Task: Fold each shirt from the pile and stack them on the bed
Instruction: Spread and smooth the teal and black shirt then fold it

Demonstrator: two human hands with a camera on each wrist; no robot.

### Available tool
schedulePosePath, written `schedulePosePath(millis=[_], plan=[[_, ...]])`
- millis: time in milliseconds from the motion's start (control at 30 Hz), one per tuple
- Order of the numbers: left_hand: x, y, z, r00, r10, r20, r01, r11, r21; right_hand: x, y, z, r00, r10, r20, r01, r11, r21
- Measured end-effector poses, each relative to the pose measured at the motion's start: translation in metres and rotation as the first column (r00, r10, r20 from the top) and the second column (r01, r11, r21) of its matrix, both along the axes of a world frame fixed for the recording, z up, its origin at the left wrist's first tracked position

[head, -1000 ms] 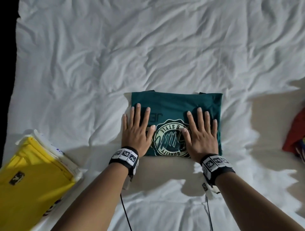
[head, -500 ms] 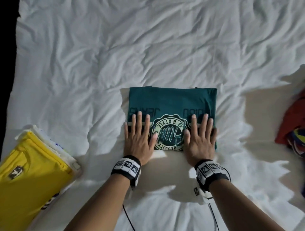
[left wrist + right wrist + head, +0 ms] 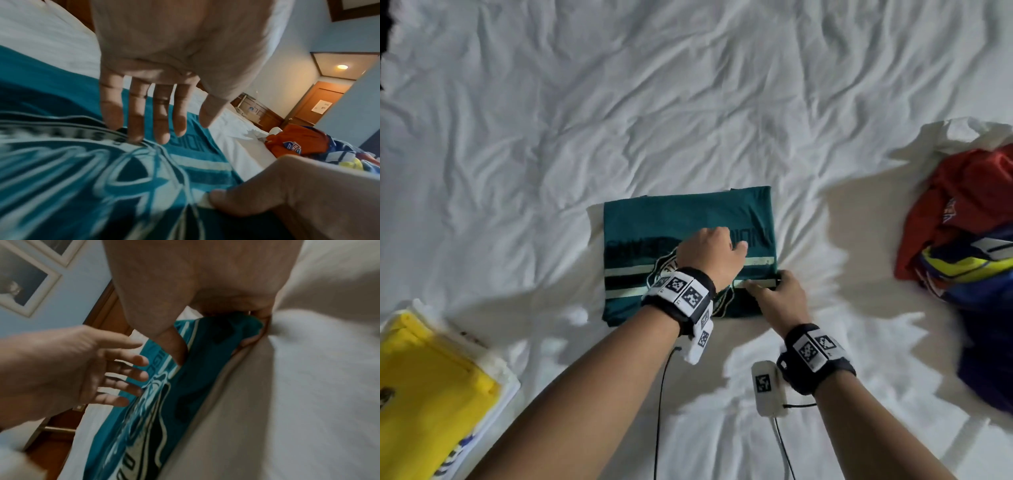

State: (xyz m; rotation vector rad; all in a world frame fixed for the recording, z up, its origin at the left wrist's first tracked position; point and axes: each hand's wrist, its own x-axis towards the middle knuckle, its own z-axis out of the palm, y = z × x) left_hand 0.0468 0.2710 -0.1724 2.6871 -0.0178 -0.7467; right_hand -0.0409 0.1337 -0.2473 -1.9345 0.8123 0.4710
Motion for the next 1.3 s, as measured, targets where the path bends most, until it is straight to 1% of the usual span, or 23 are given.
schedulePosePath(millis=[67,100,200,267,367,467,567,667,700,767,833,867,933,1033,1133,1200,1300], plan=[[0.013,-0.023,0.001,0.996,-0.012,-0.091,0.016,0.999,0.049,0.000,-0.004,0.001,1.000,0.017,0.015,-0.018,0.994,0.108],[0.018,-0.032,0.001,0.992,-0.012,-0.129,0.020,0.998,0.062,-0.001,-0.005,0.003,0.998,0.036,0.044,-0.042,0.991,0.129],[0.033,-0.051,-0.001,0.977,0.001,-0.214,0.015,0.997,0.076,-0.006,-0.006,0.013,0.977,0.104,0.185,-0.123,0.988,0.095],[0.038,-0.059,-0.002,0.967,0.002,-0.253,0.025,0.994,0.106,-0.008,-0.005,0.017,0.964,0.103,0.244,-0.134,0.985,0.112],[0.040,-0.065,-0.003,0.970,-0.045,-0.240,0.086,0.983,0.161,-0.007,-0.004,0.019,0.955,0.069,0.289,-0.115,0.983,0.146],[0.039,-0.065,-0.002,0.978,-0.045,-0.206,0.081,0.982,0.170,-0.004,0.000,0.026,0.950,0.022,0.310,-0.087,0.977,0.197],[0.042,-0.060,0.003,0.981,-0.011,-0.194,0.032,0.994,0.107,-0.003,0.000,0.033,0.939,-0.014,0.345,-0.055,0.980,0.191],[0.049,-0.056,0.010,0.981,0.050,-0.190,-0.053,0.999,-0.011,-0.004,0.001,0.049,0.909,-0.144,0.390,0.070,0.978,0.199],[0.051,-0.056,0.016,0.979,0.076,-0.190,-0.090,0.994,-0.065,-0.005,0.001,0.057,0.883,-0.208,0.421,0.132,0.971,0.201],[0.057,-0.061,0.031,0.977,0.112,-0.180,-0.149,0.968,-0.204,-0.004,-0.002,0.076,0.792,-0.320,0.520,0.243,0.947,0.212],[0.061,-0.068,0.051,0.974,0.140,-0.180,-0.198,0.912,-0.358,-0.002,-0.007,0.096,0.701,-0.382,0.602,0.305,0.924,0.231],[0.062,-0.072,0.062,0.971,0.151,-0.185,-0.217,0.877,-0.428,-0.001,-0.010,0.107,0.666,-0.389,0.636,0.314,0.920,0.235],[0.065,-0.075,0.085,0.964,0.185,-0.192,-0.261,0.799,-0.542,0.003,-0.014,0.128,0.607,-0.346,0.715,0.299,0.933,0.199],[0.070,-0.064,0.118,0.951,0.201,-0.234,-0.308,0.656,-0.689,0.014,-0.013,0.165,0.518,-0.168,0.839,0.256,0.966,0.036],[0.074,-0.028,0.145,0.933,0.186,-0.309,-0.360,0.501,-0.787,0.025,0.010,0.196,0.440,0.050,0.897,0.202,0.967,-0.153],[0.074,0.008,0.155,0.917,0.164,-0.363,-0.398,0.419,-0.816,0.027,0.035,0.209,0.426,0.207,0.881,0.128,0.950,-0.286],[0.068,0.076,0.145,0.869,0.190,-0.457,-0.495,0.337,-0.801,0.028,0.083,0.206,0.403,0.433,0.806,0.026,0.875,-0.483]])
